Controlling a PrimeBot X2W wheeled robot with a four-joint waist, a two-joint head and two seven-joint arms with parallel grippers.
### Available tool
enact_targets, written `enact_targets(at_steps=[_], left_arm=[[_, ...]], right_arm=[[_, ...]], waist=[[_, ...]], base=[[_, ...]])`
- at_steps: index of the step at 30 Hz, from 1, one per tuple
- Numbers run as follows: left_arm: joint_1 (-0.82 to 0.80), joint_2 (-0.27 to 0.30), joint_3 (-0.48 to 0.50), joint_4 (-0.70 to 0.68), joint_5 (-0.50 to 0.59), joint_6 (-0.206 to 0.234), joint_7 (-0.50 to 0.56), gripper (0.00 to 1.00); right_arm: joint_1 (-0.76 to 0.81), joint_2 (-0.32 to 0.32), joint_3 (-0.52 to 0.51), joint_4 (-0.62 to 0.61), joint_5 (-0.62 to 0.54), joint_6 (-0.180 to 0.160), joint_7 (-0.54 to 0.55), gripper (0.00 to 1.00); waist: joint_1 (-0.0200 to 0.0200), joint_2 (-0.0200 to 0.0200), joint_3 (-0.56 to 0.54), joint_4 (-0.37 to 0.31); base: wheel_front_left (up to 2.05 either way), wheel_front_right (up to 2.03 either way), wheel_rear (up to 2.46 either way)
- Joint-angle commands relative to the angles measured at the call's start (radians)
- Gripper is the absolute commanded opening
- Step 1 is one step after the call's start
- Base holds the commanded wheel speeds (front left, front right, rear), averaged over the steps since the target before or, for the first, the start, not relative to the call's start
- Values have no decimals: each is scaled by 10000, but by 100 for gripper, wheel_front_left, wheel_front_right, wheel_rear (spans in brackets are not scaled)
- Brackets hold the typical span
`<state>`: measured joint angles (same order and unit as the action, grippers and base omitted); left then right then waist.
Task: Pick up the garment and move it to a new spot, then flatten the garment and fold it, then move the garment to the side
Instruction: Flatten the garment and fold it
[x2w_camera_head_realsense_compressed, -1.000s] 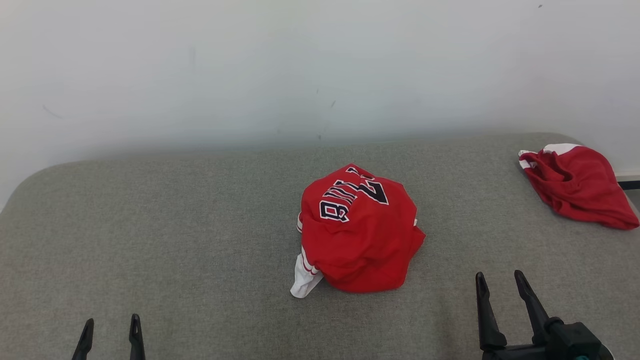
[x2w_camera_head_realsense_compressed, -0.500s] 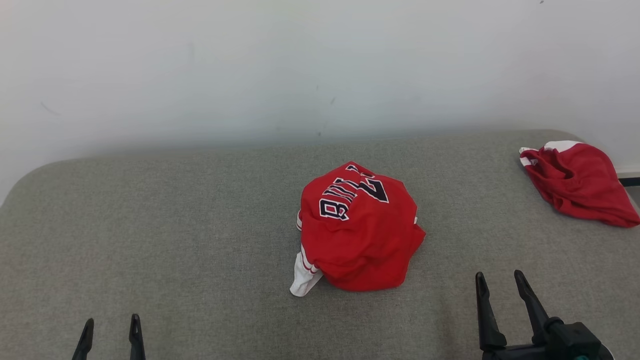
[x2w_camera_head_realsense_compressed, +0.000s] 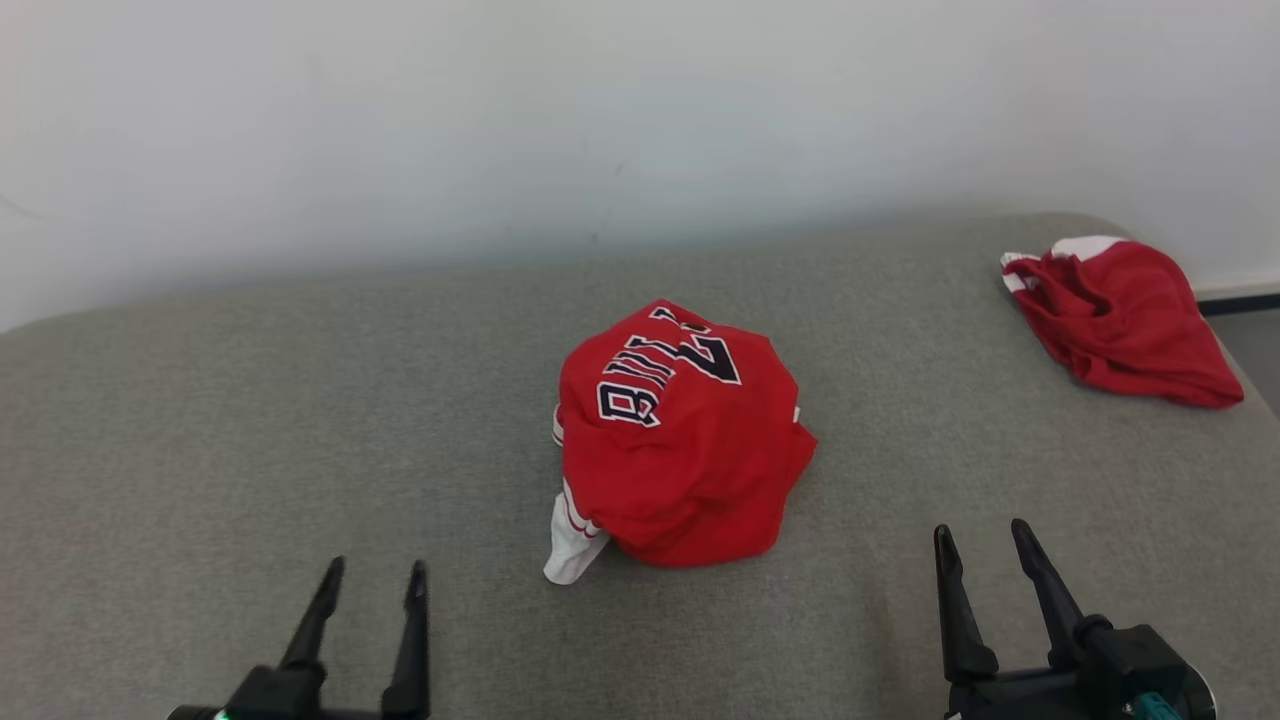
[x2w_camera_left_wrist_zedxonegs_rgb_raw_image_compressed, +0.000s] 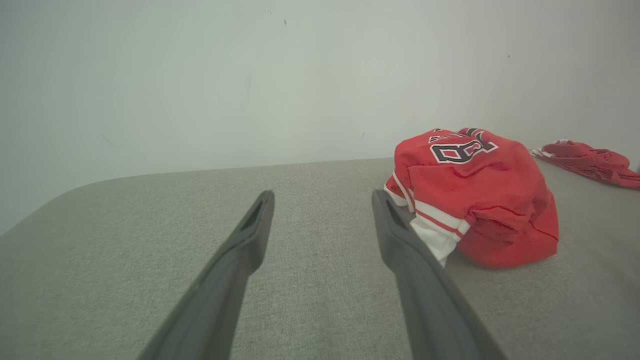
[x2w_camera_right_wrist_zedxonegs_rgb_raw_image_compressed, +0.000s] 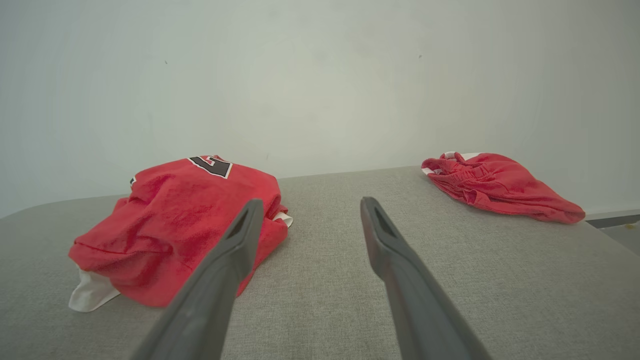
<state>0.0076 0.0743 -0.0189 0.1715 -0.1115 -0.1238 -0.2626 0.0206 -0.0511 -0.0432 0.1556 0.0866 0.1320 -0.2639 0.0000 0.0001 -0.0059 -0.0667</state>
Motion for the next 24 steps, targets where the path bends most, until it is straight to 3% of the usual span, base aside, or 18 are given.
enact_targets(at_steps=[1,9,21,22,23,24], left_arm=[[-290,-28,-223,220,-41,-42,-29,100],[-2121,142,-1754,2191,-522,-55,-29,100],[-3669,450,-3042,4522,-1209,-58,-29,100],[-3782,416,-3137,4762,-1334,-58,-29,89],[-3971,381,-3169,4915,-1429,-58,-29,35],[-4115,393,-3237,5102,-1493,-58,-29,0]], right_arm=[[-102,19,21,-5,30,-29,-2,100],[-631,20,-101,-136,122,-30,-2,100],[-1002,24,-75,-130,220,-29,-2,100],[-1016,25,-69,-130,206,-29,-2,100],[-1021,24,-73,-127,187,-29,-2,100],[-1024,25,-67,-125,161,-29,-2,100]], waist=[[0,-1,374,-356],[0,-1,1408,-1131],[0,-1,1889,-1381],[0,-1,1886,-1375],[0,-1,1879,-1361],[0,-1,1863,-1350]], base=[[0,0,0],[0,0,0],[0,0,0],[0,0,0],[0,0,0],[0,0,0]])
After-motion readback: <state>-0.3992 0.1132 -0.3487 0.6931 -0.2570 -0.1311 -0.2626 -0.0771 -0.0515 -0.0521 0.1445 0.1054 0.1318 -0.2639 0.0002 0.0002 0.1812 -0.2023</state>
